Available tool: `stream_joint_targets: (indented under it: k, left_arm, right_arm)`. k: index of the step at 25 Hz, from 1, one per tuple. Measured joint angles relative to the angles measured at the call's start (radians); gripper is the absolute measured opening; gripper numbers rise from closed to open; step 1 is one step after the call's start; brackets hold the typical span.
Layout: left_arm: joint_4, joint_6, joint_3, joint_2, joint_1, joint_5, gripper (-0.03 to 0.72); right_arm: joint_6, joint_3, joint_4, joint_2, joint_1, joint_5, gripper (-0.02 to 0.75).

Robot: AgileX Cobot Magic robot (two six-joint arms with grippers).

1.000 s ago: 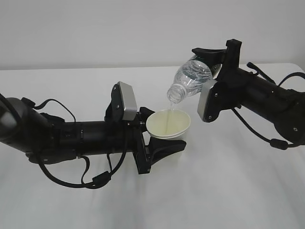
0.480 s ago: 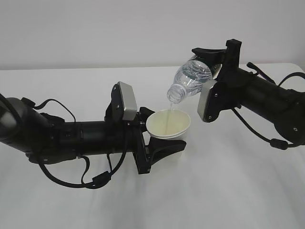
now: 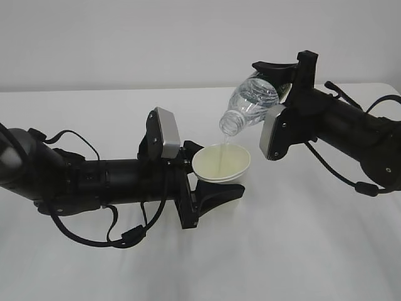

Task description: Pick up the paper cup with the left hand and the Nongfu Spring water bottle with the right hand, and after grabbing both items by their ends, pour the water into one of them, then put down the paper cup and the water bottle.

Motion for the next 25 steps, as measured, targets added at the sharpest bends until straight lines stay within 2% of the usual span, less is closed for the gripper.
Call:
stream_joint_targets:
  k: [25]
  left_arm:
    - [0.004,0.000,0.000,0.000,0.000,0.000,0.484]
  right_arm:
    - [-0.004,0.000,0.011,0.000,0.000,-0.008,0.474]
